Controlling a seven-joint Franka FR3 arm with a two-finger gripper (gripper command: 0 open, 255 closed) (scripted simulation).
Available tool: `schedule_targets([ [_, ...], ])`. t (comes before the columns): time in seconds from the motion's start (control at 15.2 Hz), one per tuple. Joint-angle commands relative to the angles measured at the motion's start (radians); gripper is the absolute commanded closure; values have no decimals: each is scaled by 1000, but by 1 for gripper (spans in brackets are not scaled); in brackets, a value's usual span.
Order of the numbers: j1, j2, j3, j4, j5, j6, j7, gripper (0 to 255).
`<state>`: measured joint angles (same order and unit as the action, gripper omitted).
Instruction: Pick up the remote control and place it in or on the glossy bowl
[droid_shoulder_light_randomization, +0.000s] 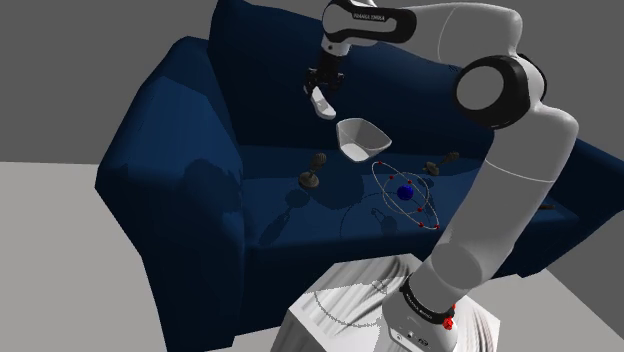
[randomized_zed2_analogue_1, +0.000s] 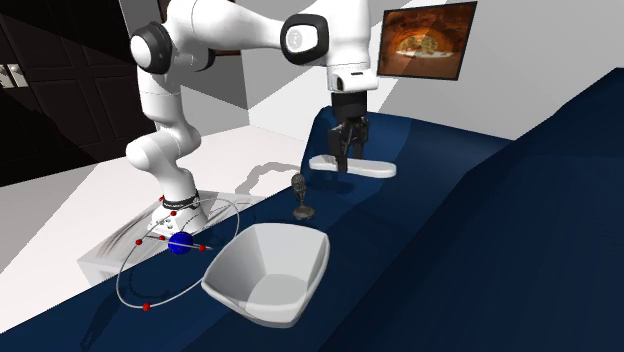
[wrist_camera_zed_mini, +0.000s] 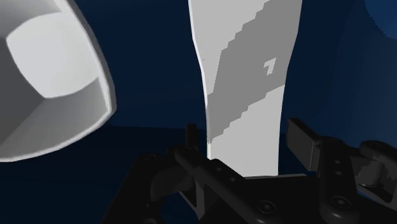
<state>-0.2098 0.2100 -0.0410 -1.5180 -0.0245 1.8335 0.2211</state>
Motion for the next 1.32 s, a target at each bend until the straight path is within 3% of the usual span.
schedule_targets([
  [0.0,-25,-30,-15,-42,6,13,-42,255],
  [0.53,-127,-85,-87,-109,32,27,-221,255],
  [1.06,-232,-78,-163,-93,63,16,-408,255],
  [1.25,-242,-75,-170,-116,67,41,-425,255],
])
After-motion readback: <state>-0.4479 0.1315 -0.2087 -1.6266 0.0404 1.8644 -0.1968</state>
